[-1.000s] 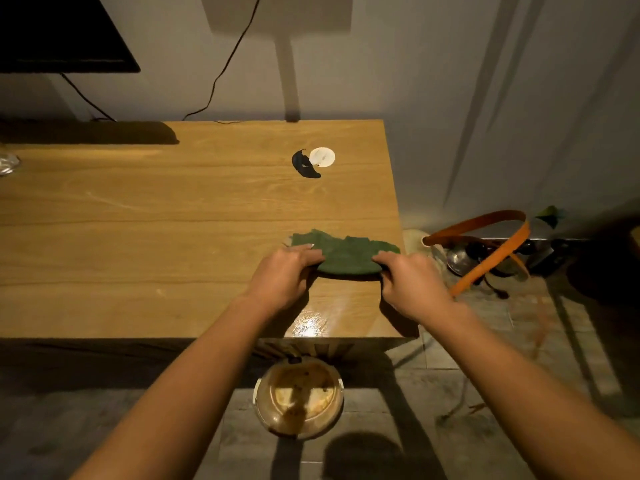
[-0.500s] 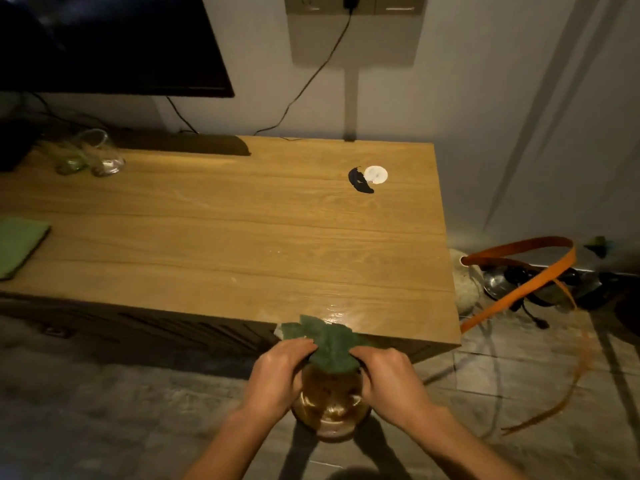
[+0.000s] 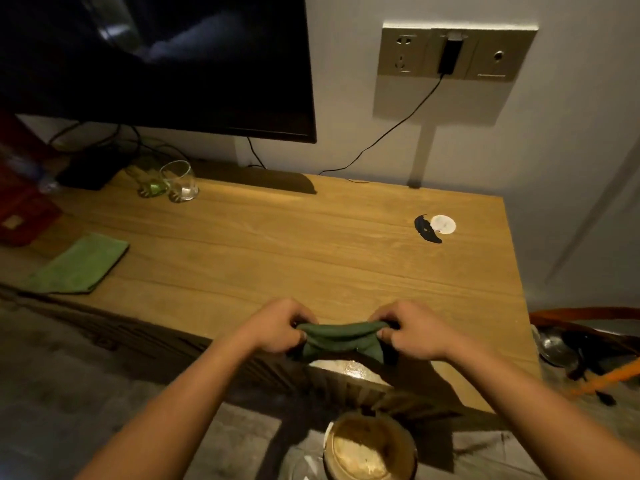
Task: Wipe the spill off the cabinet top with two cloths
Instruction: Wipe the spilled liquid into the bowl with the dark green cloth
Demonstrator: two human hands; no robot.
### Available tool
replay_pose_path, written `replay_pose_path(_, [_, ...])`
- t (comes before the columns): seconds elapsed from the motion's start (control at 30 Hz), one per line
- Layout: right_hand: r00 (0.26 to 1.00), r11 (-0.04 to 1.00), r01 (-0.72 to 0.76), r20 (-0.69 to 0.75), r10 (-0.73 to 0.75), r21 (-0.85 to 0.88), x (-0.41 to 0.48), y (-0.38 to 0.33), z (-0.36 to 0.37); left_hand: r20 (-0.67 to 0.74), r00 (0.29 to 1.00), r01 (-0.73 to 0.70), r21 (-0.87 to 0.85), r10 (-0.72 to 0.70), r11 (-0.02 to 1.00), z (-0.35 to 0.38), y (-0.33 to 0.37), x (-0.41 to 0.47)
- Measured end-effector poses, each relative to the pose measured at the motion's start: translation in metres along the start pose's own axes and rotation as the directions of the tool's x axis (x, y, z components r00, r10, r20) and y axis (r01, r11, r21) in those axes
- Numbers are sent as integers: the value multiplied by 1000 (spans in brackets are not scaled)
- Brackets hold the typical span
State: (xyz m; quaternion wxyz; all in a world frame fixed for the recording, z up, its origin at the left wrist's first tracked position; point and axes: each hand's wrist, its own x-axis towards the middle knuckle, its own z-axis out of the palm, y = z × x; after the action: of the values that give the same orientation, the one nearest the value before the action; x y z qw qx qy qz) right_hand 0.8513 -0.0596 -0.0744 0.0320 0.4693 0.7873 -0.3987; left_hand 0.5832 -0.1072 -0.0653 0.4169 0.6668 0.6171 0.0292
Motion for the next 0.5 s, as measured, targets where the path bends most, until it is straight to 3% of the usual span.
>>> replay_pose_path(0.1, [980, 998, 34, -195, -42, -47, 46, -12, -26, -247, 969, -5, 20, 10, 1000, -40, -9, 34])
replay_pose_path(0.2, [932, 997, 20, -359, -44, -71, 92, -20, -33, -490, 869, -16, 113, 70, 993, -55, -22, 73])
replay_pose_path(0.27, [916, 995, -24, -400, -16, -95, 118, -18, -32, -503, 854, -48, 179, 133, 983, -58, -35, 101])
replay_pose_path(0.4, [936, 976, -115, -349, 44, -184, 141, -4, -17, -389, 910, -39, 262, 142, 964, -42, -63, 129])
replay_pose_path(0.5, [923, 978, -118, -383, 43, -174, 136, 6, -3, -418, 879, -121, 267, 228, 956, -19, -77, 121])
